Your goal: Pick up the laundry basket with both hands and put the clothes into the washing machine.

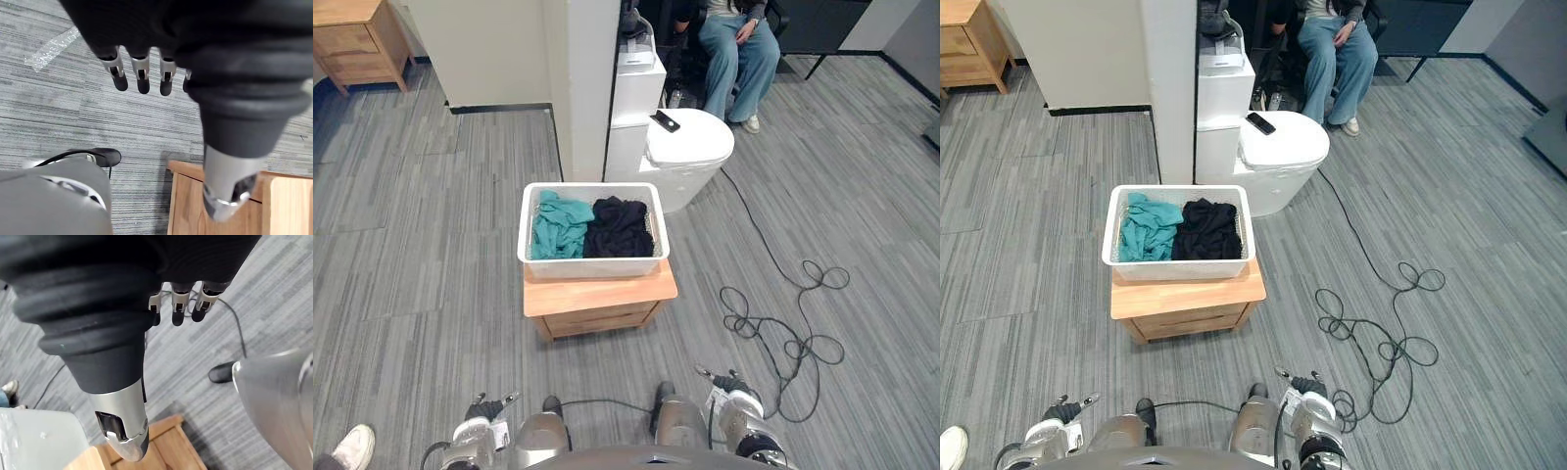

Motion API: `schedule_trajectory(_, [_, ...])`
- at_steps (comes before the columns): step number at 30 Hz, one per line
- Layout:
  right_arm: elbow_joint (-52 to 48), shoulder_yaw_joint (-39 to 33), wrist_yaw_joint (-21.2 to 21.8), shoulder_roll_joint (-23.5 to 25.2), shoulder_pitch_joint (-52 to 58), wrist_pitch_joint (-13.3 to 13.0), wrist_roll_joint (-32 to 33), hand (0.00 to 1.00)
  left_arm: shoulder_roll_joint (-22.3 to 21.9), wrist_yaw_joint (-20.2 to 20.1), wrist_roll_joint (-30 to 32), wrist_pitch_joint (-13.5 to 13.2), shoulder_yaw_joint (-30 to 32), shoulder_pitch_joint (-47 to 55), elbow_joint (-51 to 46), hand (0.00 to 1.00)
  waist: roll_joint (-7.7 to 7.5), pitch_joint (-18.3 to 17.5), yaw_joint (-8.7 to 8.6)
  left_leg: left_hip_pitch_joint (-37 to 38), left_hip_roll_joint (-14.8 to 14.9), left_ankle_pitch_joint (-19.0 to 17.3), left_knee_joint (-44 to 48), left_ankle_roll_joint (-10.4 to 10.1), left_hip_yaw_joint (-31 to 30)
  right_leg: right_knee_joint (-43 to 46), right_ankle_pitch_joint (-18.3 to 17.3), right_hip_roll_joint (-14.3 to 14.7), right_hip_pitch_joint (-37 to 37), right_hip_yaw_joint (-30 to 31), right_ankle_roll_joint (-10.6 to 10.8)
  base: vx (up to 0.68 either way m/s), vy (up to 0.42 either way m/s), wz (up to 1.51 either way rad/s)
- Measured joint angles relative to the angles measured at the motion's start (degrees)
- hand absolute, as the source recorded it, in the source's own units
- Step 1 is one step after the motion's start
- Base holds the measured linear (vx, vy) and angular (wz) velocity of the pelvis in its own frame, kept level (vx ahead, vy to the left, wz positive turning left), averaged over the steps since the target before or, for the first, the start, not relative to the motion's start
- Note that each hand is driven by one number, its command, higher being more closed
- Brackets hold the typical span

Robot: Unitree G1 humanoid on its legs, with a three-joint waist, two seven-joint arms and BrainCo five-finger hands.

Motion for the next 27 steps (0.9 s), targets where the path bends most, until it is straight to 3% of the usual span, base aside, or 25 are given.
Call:
schedule_trajectory(1, [-3.2,0.1,-0.4,0.2,0.9,0.2,0.0,0.0,0.4,0.2,-0.7,-0.1,0.1,0.1,-0.3,0.0,-1.1,-0.7,-0.39,0.3,-0.2,-0.2,-0.7,-1.7,-0.7,-0.9,3.8,-0.3,0.5,-0.3,1.9,0.14,-0.406,0.29])
schedule_trajectory(2, [-8.1,0.7,-1.0,-0.5,1.3,0.3,0.0,0.0,-0.8,0.7,-1.8,-0.2,0.1,0.3,-0.5,0.0,1.27,-1.2,-1.11,0.4,1.9,0.8,-2.4,-3.3,-1.0,-0.7,5.0,1.8,0.0,-1.7,1.3,0.15,-0.388,0.21])
schedule_trajectory(5, [-22.2,2.3,-2.1,-3.2,2.4,0.1,-0.3,0.0,-3.3,1.5,-4.2,-0.5,1.1,1.8,-4.2,0.0,5.25,-3.0,-1.71,0.3,6.5,3.8,-6.6,-5.6,-0.7,-2.9,5.6,6.4,-0.6,-4.3,0.4,0.22,-0.293,0.06])
schedule_trajectory(6, [-27.3,2.1,-2.4,-4.2,2.9,-0.2,-1.2,0.0,-3.4,1.6,-5.2,-1.0,1.2,1.9,-6.0,0.0,5.84,-3.4,-1.98,1.2,7.3,5.5,-8.3,-6.2,-0.6,-2.9,5.0,7.3,0.2,-5.6,-0.6,0.2,-0.196,0.32])
schedule_trajectory(9, [-39.2,1.1,-2.6,-6.5,4.2,-0.9,-4.0,0.0,-3.3,1.9,-6.2,-1.8,3.8,3.0,-11.7,0.0,5.78,-3.4,-1.93,2.1,7.9,6.9,-9.0,-6.3,-0.4,-3.2,4.3,7.9,2.1,-7.2,-1.6,0.1,-0.102,0.27])
schedule_trajectory(12, [-47.6,0.7,-2.5,-7.0,4.2,-2.1,-6.5,0.0,-2.9,2.3,-6.2,-1.9,8.9,5.6,-19.8,0.0,5.74,-3.4,-1.93,0.9,7.6,5.6,-8.9,-6.3,-0.4,-4.6,4.3,7.7,1.6,-7.4,-1.3,0.01,0.038,0.1])
schedule_trajectory(15, [-48.2,1.3,-2.4,-8.0,4.0,-2.4,-7.0,0.0,-0.1,2.5,-6.2,-2.0,13.1,6.1,-24.7,0.0,5.75,-3.4,-1.23,-0.2,6.6,5.1,-8.8,-5.9,-0.5,-6.2,5.5,7.2,1.4,-7.3,-0.8,-0.03,0.069,0.04])
schedule_trajectory(18, [-47.6,3.1,-2.4,-13.5,0.1,-2.4,-6.9,0.0,4.7,3.2,-6.2,-2.2,17.3,5.2,-26.8,0.0,6.83,-2.9,-1.17,-1.9,5.1,5.3,-8.8,-5.2,-0.4,-9.1,8.1,6.3,1.0,-7.0,-0.3,-0.02,0.062,-0.01])
schedule_trajectory(20, [-42.8,7.3,-2.3,-19.7,-6.5,-2.4,-6.8,0.0,8.5,3.8,-7.2,-2.3,18.8,2.6,-26.6,0.0,7.57,-2.5,-1.34,-2.9,4.4,5.7,-8.8,-4.7,0.0,-11.5,10.3,5.9,0.8,-6.6,-0.2,-0.03,0.061,-0.07])
schedule_trajectory(24, [-29.6,15.3,-1.9,-25.1,-20.5,-2.2,-2.9,0.0,15.6,3.7,-7.2,-2.4,15.7,-7.7,-21.3,0.0,8.46,-1.6,-0.34,-4.5,4.0,6.2,-8.7,-4.4,1.0,-14.7,13.1,6.0,0.1,-5.9,-0.7,-0.04,0.034,-0.11])
schedule_trajectory(27, [-21.4,18.8,-1.7,-26.7,-28.6,-1.6,1.0,0.0,20.1,3.6,-7.2,-2.4,11.3,-16.7,-17.3,0.0,8.54,1.3,-0.08,-5.2,3.9,6.4,-8.1,-4.3,1.1,-15.2,14.1,6.0,-0.3,-5.6,-0.9,-0.05,0.017,-0.06])
